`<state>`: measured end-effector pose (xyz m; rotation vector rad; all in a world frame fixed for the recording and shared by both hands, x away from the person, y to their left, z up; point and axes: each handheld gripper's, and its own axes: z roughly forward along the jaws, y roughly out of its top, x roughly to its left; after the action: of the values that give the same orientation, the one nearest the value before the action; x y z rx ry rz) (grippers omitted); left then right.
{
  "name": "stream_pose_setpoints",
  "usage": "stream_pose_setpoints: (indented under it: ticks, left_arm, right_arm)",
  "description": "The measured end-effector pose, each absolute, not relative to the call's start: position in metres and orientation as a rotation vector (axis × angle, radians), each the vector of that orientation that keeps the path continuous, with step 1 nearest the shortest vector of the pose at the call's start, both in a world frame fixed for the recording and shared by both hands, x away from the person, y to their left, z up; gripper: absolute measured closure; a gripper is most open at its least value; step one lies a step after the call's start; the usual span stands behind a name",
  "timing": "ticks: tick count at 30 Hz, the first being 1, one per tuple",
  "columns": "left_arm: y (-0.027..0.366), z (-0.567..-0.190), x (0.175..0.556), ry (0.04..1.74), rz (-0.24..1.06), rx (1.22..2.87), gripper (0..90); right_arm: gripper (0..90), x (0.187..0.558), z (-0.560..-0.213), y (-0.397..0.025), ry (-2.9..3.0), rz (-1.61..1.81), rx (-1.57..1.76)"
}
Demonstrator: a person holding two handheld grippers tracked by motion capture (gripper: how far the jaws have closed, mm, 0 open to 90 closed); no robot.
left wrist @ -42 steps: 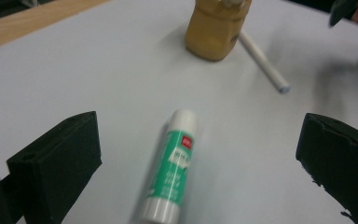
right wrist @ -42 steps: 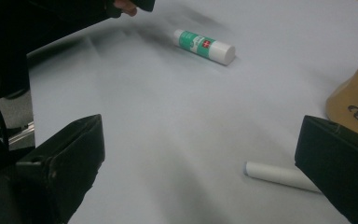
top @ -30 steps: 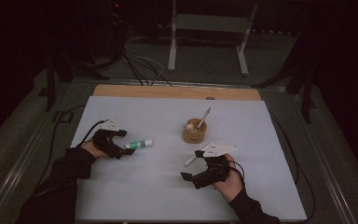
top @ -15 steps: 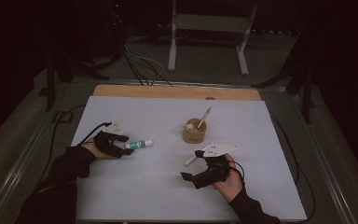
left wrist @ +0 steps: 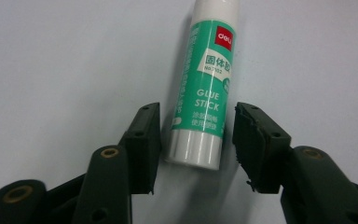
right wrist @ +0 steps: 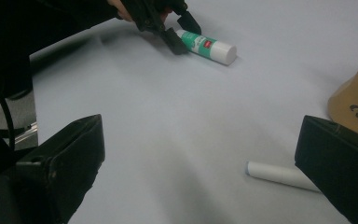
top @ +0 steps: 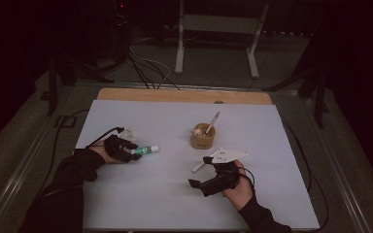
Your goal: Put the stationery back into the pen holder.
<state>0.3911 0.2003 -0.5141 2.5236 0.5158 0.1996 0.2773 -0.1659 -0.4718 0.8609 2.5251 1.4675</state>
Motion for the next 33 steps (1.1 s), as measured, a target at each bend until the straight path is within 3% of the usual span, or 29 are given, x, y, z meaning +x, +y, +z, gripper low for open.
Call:
stream_pose_setpoints:
  ticks: [4, 8, 20, 33]
  left_arm:
    - [0.196, -0.511, 0.393, 0.486, 0.168, 2.565, 66.1]
    - [0.191, -0.509, 0.393, 0.531, 0.227, 2.575, 66.7]
    - [0.195, -0.501, 0.385, 0.62, 0.216, 2.421, 66.9]
    - [0.19, -0.493, 0.369, 0.676, 0.121, 2.268, 66.8]
  right_arm:
    - [1.3, 0.278, -0.472, -0.166, 2.525, 1.475, 0.864]
    - [1.3, 0.278, -0.471, -0.167, 2.522, 1.476, 0.864]
    - [1.2, 0.278, -0.471, -0.168, 2.517, 1.48, 0.865]
    - [1.3, 0.278, -0.471, -0.167, 2.518, 1.479, 0.865]
